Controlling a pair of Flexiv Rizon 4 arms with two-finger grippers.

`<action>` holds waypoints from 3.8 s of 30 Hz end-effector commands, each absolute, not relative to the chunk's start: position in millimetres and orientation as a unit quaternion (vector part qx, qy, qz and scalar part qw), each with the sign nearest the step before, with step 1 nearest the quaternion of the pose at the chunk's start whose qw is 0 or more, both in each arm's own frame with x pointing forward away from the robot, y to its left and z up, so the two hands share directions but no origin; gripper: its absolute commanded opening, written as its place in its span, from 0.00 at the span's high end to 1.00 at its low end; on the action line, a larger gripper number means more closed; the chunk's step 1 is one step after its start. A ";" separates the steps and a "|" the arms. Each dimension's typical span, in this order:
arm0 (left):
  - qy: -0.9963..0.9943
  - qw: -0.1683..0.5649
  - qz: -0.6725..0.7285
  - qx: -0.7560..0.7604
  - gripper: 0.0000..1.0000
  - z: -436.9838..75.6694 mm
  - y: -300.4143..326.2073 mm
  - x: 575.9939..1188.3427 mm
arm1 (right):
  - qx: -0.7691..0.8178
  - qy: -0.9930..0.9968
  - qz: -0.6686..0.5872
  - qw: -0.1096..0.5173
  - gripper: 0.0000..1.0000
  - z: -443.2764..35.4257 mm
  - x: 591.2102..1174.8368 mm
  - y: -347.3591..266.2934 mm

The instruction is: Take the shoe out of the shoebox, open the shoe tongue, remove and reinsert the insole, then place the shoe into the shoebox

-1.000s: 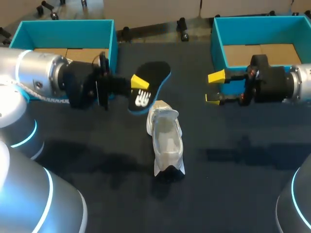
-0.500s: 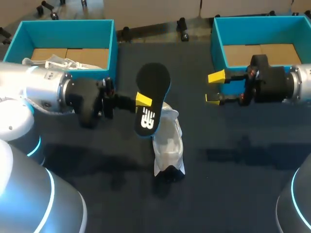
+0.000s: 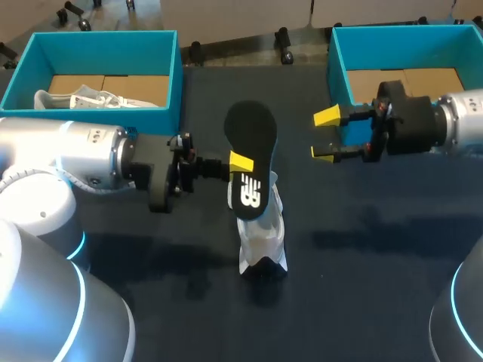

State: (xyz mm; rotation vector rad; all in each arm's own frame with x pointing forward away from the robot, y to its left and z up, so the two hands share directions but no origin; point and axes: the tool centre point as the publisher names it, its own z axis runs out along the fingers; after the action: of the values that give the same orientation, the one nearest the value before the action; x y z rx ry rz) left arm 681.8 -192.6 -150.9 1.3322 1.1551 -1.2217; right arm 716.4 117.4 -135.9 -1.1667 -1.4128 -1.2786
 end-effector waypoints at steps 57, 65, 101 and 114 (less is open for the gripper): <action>0.484 0.483 -0.479 0.551 0.00 -147.1 -236.9 698.4 | -0.456 -0.577 -0.485 0.473 1.00 -155.0 744.3 149.4; 0.506 0.467 -0.446 0.572 0.00 -143.9 -221.3 705.7 | -0.459 -0.574 -0.482 0.476 1.00 -162.1 743.2 144.1; 0.625 0.194 -0.170 0.737 0.00 -101.9 -193.5 741.1 | -0.469 -0.573 -0.467 0.483 1.00 -188.2 737.6 146.3; 0.633 0.177 -0.150 0.739 0.00 -96.7 -196.0 743.1 | -0.466 -0.574 -0.468 0.485 1.00 -192.0 736.3 151.2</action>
State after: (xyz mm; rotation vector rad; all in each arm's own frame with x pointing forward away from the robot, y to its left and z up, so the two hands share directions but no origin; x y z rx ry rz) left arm 741.0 -192.5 -98.6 1.9947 1.6965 -0.5722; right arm 736.4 149.6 -190.6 -1.1337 -1.3987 -1.1357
